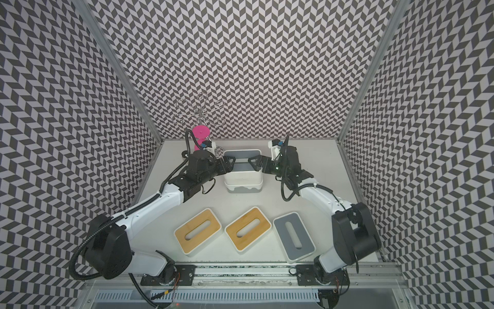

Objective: Stack the tissue boxes
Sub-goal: Place the tissue box at the tissue box.

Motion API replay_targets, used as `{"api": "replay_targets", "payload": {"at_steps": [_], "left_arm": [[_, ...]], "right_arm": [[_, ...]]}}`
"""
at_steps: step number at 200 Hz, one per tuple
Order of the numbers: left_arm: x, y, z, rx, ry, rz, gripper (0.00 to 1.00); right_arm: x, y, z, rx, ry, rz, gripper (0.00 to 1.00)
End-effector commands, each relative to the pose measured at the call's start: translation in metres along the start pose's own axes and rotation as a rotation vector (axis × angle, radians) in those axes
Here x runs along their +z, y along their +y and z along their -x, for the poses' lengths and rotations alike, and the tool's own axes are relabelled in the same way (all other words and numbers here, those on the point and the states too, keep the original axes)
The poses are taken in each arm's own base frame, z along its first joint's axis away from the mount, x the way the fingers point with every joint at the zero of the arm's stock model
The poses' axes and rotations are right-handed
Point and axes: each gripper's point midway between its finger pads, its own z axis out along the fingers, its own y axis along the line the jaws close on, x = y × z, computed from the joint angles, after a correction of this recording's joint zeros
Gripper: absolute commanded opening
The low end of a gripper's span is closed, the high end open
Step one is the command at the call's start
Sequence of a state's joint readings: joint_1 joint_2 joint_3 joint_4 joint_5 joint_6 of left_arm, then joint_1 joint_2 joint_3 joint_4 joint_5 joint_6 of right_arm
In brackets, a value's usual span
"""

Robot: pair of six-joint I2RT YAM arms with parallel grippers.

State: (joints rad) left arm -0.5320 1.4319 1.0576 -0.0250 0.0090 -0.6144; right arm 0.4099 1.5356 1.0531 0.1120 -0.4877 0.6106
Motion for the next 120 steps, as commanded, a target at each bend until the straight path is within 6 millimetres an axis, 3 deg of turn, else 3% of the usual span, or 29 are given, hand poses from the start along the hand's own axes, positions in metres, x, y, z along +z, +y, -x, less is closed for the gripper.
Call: {"api": "replay_targets", "payload": {"at_steps": [1, 120], "left_arm": [[-0.0004, -0.0386, 0.0079, 0.026, -0.004, -0.127, 0.80], [0.0075, -0.0337, 0.0025, 0.025, 0.009, -0.117, 0.81]], "right_arm": [[0.0020, 0.0339, 0.0060, -0.050, -0.001, 0.127, 0.97], [-0.0063, 0.0367, 0.0103, -0.052, -0.031, 0.113, 0.97]]}}
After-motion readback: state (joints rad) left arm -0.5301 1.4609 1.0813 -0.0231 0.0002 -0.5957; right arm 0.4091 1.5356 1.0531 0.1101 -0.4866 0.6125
